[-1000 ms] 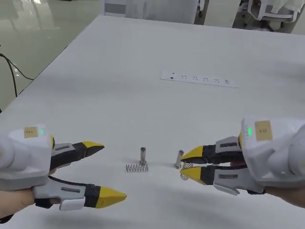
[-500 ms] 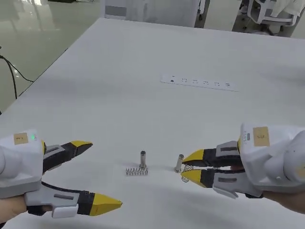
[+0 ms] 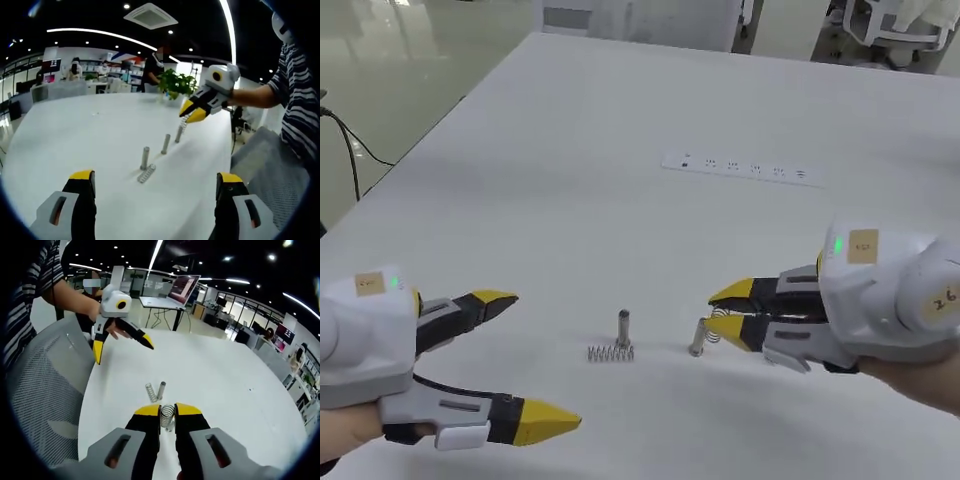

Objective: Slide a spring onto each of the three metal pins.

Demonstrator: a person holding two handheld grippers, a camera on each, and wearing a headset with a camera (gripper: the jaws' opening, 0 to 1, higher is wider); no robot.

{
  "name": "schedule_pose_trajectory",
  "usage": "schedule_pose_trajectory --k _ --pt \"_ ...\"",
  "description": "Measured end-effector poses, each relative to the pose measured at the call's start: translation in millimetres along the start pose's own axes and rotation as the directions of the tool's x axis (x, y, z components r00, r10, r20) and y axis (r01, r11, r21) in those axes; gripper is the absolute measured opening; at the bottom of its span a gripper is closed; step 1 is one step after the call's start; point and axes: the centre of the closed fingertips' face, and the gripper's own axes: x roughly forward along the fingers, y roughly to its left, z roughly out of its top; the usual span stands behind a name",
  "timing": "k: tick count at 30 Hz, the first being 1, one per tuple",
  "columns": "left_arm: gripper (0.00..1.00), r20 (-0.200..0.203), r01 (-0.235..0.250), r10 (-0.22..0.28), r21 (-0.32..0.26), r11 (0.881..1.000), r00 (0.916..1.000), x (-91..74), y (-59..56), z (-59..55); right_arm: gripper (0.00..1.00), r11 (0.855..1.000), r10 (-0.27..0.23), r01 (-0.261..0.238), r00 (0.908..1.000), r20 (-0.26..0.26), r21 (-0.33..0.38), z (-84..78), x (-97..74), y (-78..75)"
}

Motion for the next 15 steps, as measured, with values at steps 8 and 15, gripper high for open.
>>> schedule_pose_trajectory --k 8,15 --pt "0.97 0.010 0.003 -0.003 0.000 1.000 0.9999 -0.3 -2.4 3.0 0.07 0.999 -0.029 0.028 0.9995 0.016 0.029 2.7 4.4 -12.5" --pt "0.97 0.013 -0.003 0.003 -0.004 1.000 0.9999 -2.5 -1.2 4.3 0.07 0.991 -0.047 0.042 0.9981 0.039 0.128 2.7 7.0 -24.8"
